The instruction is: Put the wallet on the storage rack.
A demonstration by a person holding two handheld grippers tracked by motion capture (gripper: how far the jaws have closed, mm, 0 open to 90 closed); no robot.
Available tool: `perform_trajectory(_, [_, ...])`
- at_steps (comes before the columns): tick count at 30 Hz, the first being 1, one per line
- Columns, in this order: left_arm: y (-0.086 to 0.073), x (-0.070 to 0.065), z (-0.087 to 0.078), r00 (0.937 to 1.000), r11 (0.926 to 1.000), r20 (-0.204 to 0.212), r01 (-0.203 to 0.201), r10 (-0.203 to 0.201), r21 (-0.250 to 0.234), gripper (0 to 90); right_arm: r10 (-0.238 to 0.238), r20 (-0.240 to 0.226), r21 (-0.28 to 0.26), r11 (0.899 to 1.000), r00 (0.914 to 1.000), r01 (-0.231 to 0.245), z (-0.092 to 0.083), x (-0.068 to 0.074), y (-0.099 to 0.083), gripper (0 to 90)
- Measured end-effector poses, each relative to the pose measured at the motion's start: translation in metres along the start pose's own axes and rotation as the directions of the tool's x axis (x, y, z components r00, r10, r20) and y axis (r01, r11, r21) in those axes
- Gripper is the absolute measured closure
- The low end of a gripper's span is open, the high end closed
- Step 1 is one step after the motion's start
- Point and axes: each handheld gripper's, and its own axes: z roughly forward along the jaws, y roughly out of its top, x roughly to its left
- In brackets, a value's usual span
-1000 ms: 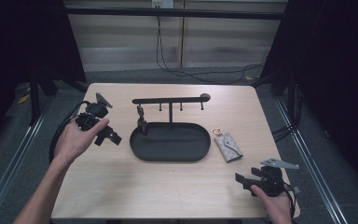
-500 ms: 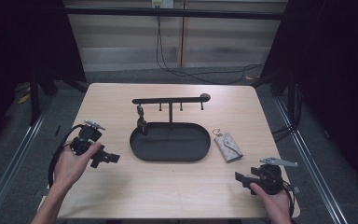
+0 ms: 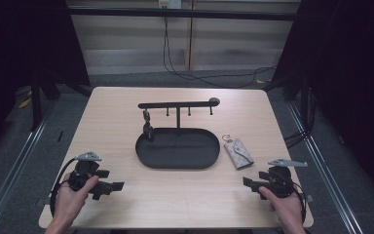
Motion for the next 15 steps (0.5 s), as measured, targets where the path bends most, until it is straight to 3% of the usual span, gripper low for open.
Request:
perform_trajectory(5, [-0.024,-0.008,-0.006,0.9998,0.9977,-0.013,0.010,-0.011,-0.068,17.0,-0.004,-0.038,0.050,0.999,0.9993,0.006,0.002,0.000,0.016,22.0])
perform_trajectory(7, [-0.032,-0.011,-0.006,1.0000,0.9977,0.003,0.008,-0.008,-0.067,17.0,-0.010,-0.022,0.077,0.997,0.9997,0.012,0.002,0.001,0.025,21.2])
perform_trajectory(10, [-0.036,-0.014,-0.006,0.9999,0.9988,0.013,-0.009,0.009,-0.049,17.0,-0.015,-0.005,0.107,0.994,0.9999,0.015,0.004,0.001,0.040,20.3])
perform_trajectory(15, [-0.037,-0.020,-0.007,0.9994,0.9968,0.011,-0.033,0.034,-0.073,17.0,-0.001,0.009,0.188,0.982,1.0000,-0.001,0.014,-0.001,0.065,18.1])
